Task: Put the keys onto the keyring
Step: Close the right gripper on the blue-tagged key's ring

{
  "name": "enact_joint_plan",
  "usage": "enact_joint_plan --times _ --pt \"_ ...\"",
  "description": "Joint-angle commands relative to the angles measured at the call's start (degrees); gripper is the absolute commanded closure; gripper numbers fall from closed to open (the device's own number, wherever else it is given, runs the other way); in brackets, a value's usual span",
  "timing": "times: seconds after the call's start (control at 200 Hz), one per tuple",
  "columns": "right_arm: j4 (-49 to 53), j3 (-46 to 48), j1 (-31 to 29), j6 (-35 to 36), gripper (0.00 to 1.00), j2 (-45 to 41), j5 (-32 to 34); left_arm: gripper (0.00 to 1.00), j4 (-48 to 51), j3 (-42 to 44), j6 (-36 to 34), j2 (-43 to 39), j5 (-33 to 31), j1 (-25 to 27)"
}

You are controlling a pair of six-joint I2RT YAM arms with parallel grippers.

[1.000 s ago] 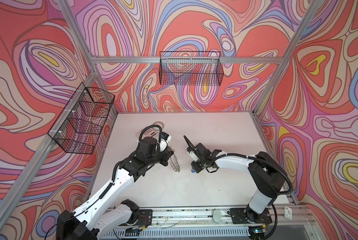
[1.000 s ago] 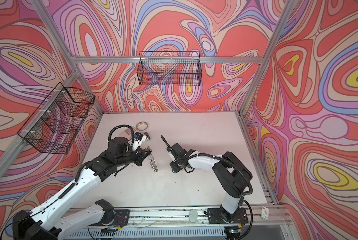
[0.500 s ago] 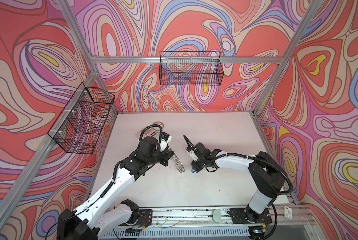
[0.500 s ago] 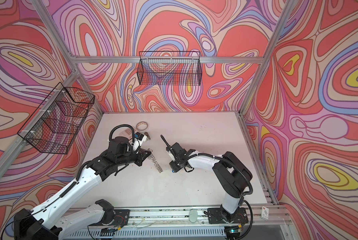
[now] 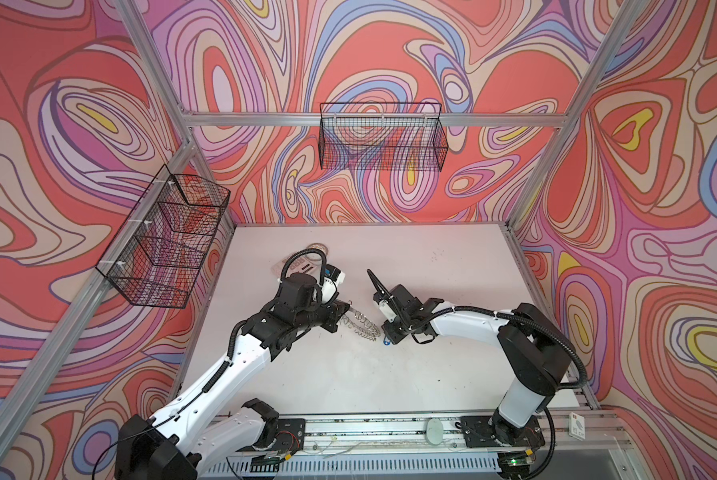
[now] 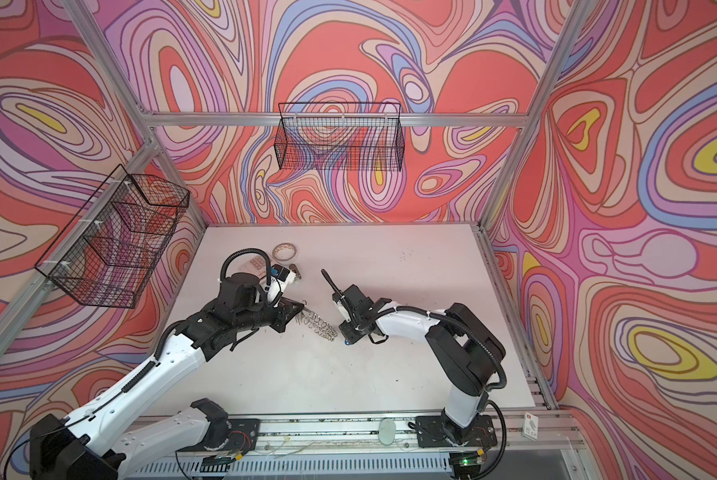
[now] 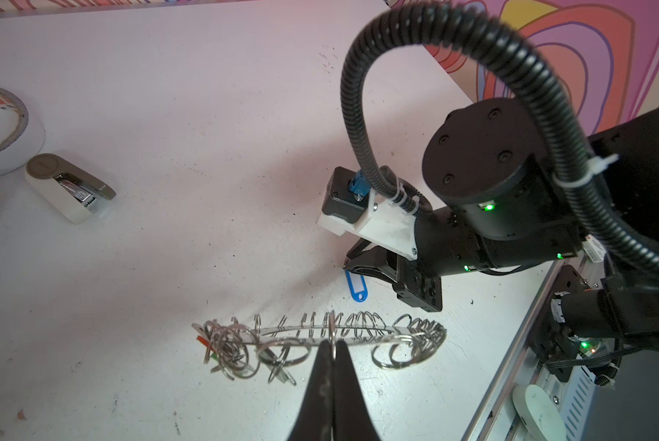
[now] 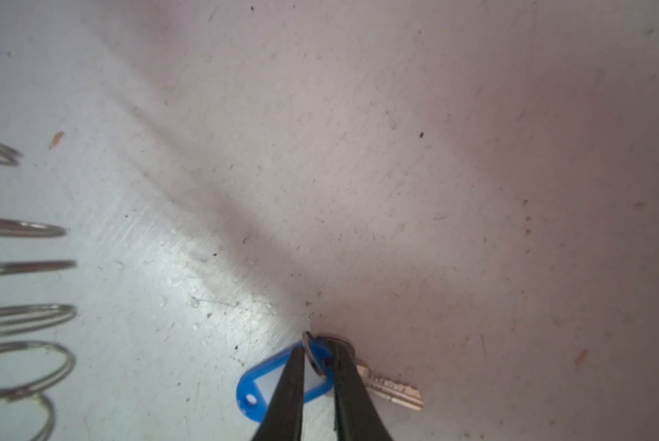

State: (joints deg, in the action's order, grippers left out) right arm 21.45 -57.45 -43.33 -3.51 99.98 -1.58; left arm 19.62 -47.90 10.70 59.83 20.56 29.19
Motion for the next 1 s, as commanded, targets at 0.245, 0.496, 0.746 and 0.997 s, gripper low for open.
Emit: enact_joint_plan --times 0.245,0.496,0.746,0.997 --pt "-0.53 -0.13 -0.44 0.44 1.0 0.56 -1.21 1.0 -0.72 -1.7 -0.14 0.09 0.8 -0.36" --pt "-4.15 3.87 -0.42 -2.58 1.0 -2.29 -1.99 1.0 -0.8 -1.67 -0.21 0.11 0.78 -0.32" --pt "-15.17 11.19 -0.44 -7.82 1.0 -8.26 -2.8 1.0 -0.35 -1.82 -0.93 0.05 0.11 -0.36" --pt "-22.24 16.14 -0.42 -11.25 1.0 -9.67 -2.04 1.0 -0.42 -1.45 -1.12 0.04 -0.44 -0.36"
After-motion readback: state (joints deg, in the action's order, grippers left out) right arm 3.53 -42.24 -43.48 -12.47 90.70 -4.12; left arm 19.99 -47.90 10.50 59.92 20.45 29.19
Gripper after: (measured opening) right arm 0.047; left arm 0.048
